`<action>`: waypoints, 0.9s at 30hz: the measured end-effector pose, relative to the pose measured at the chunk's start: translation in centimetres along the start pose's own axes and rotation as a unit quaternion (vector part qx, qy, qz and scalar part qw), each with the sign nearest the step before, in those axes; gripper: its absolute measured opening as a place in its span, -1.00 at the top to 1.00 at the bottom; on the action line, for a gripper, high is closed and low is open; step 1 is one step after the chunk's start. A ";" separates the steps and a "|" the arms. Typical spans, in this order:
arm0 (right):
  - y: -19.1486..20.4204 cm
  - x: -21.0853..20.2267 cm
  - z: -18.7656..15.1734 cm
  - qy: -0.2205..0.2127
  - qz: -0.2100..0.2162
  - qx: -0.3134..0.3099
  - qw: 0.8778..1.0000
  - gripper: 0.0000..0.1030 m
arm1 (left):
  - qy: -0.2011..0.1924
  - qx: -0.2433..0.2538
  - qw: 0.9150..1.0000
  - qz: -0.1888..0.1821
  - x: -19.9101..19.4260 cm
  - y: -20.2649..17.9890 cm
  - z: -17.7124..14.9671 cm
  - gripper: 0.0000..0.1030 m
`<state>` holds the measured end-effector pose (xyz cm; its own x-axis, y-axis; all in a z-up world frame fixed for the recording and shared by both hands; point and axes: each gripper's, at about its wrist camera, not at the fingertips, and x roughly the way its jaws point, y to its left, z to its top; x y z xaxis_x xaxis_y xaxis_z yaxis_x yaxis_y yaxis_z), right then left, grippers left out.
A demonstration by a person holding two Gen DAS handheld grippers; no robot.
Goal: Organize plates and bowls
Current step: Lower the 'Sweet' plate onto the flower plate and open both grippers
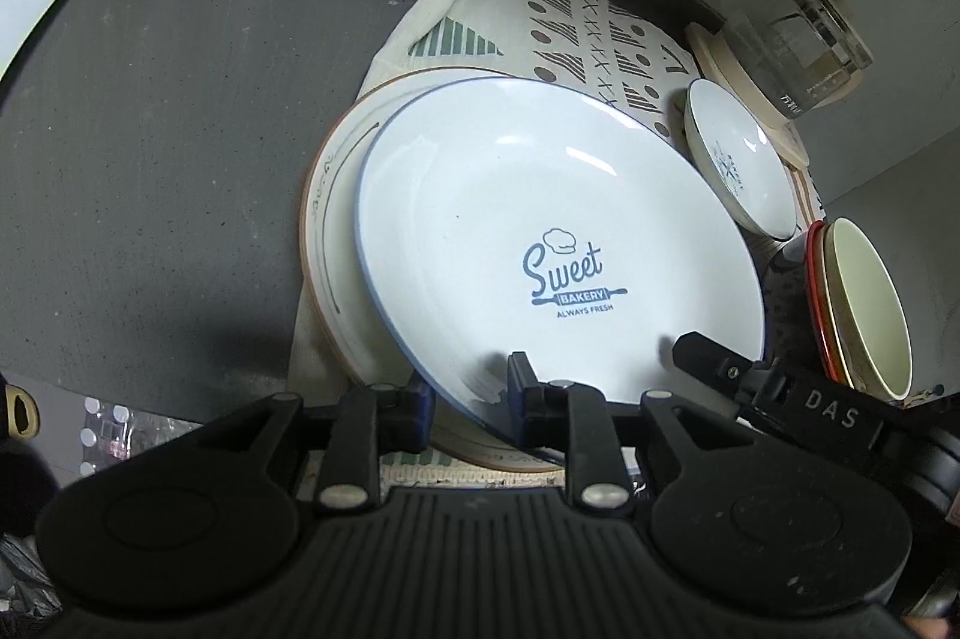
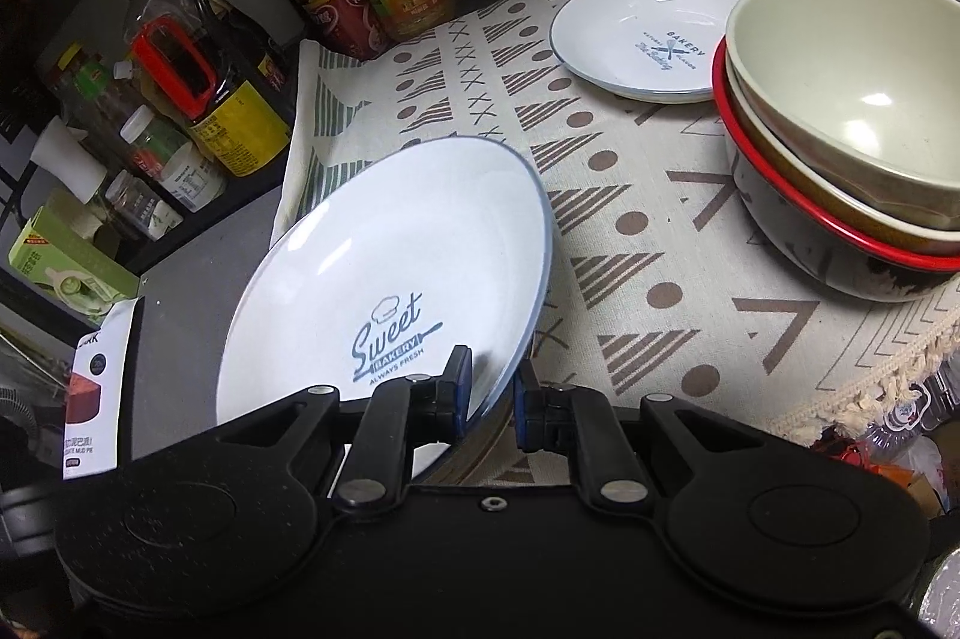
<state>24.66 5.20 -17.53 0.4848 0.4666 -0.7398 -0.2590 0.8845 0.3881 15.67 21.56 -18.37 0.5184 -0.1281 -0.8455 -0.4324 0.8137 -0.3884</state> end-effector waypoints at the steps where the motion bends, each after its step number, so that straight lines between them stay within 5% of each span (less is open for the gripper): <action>1: 0.0 0.1 0.0 0.002 -0.002 0.002 1.000 0.76 | -0.001 0.003 1.000 0.002 0.0 0.0 0.0 0.57; 9: 0.3 0.9 0.1 0.005 -0.012 0.008 1.000 0.79 | 0.027 0.018 0.999 0.011 -0.1 0.3 1.3 0.49; 13: 0.3 1.2 0.4 0.003 -0.028 0.007 1.000 0.81 | 0.001 0.044 0.999 0.030 -1.3 0.8 2.2 0.31; 19: 0.3 1.3 0.5 0.000 -0.036 0.008 0.999 0.81 | -0.017 0.029 0.997 0.065 -1.5 3.0 3.7 0.29; 27: -0.1 1.9 0.2 0.009 -0.051 0.016 0.999 0.76 | -0.023 0.011 0.998 0.049 -0.8 3.8 3.7 0.30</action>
<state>25.81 6.04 -18.88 0.4918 0.3742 -0.7862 -0.1825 0.9272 0.3271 16.34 26.85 -17.87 0.5073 -0.0208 -0.8615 -0.4669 0.8337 -0.2950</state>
